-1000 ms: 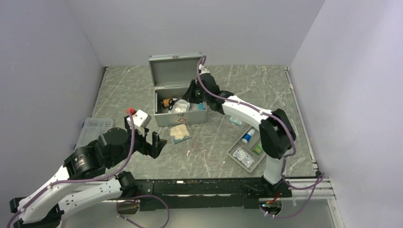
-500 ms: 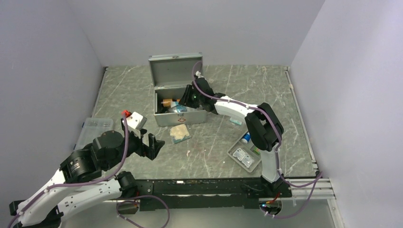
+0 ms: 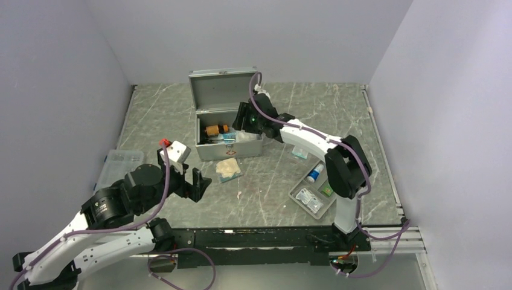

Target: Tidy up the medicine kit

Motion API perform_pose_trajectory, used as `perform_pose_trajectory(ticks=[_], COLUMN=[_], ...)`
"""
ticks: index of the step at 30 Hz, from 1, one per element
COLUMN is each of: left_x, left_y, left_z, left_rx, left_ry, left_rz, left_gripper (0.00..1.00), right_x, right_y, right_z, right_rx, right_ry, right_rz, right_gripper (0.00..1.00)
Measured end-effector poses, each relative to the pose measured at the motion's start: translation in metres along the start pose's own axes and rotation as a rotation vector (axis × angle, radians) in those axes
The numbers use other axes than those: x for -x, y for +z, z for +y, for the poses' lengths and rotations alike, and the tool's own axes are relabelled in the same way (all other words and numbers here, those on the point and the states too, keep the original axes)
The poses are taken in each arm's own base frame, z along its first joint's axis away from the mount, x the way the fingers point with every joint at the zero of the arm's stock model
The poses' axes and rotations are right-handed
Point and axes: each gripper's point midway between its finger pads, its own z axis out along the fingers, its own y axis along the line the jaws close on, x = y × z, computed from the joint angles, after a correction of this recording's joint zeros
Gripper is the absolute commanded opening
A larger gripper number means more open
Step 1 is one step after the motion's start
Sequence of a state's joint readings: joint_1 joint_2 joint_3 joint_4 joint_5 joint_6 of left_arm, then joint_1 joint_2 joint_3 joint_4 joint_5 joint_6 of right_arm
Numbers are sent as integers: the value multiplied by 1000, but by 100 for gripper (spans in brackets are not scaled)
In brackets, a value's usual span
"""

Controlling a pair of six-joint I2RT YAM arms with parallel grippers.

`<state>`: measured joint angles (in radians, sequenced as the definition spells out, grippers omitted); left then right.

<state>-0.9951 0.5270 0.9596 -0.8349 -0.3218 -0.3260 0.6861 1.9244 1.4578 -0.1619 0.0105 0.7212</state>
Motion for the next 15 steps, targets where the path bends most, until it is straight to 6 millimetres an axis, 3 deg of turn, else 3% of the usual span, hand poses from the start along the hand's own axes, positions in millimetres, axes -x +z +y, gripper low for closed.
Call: perform_pose_trajectory(ticks=[9, 15], left_x=[-6, -16], left_y=[14, 32], left_z=[3, 0], left_rx=[65, 120], left_ry=[-39, -113], left_rz=[46, 108], left_gripper=[99, 99], right_x=[72, 85], right_y=[-57, -106], right_z=[25, 14], right_rx=[-55, -115], right_ry=[-139, -201], right_rz=[-154, -209], right_gripper=[73, 76])
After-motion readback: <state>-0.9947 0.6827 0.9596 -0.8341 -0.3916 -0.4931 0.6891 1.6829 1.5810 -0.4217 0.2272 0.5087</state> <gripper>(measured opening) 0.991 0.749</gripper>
